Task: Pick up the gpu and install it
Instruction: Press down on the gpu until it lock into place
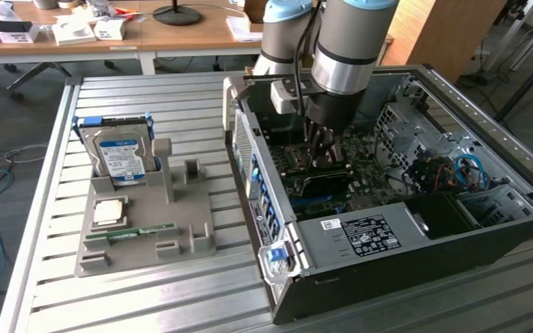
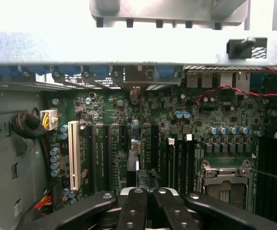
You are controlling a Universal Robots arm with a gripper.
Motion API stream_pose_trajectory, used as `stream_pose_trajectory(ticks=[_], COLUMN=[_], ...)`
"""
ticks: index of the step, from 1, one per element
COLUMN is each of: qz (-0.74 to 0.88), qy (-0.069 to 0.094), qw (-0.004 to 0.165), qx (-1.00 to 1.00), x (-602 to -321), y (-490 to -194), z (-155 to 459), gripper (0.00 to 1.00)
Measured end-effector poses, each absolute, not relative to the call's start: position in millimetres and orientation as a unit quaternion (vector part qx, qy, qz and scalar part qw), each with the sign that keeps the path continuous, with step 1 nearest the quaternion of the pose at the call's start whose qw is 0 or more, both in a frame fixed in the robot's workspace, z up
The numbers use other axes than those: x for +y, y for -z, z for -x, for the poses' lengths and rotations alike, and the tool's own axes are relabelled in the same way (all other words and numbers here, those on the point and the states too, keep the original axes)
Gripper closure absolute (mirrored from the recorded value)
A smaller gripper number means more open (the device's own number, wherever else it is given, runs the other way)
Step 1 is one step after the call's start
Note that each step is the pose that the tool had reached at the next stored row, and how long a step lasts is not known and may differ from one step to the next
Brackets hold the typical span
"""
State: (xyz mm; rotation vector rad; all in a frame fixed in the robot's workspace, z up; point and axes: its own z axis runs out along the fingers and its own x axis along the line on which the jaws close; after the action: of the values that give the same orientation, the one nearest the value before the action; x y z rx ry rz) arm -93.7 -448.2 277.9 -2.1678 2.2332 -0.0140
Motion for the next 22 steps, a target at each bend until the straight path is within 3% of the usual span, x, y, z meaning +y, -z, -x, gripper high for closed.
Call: stream_pose_trajectory(ticks=[22], qz=[0.696], qy=[0.004], qw=[0.015], qx=[0.717], x=[-449.0], y=[-274.3], z=[93.7], gripper=[0.89])
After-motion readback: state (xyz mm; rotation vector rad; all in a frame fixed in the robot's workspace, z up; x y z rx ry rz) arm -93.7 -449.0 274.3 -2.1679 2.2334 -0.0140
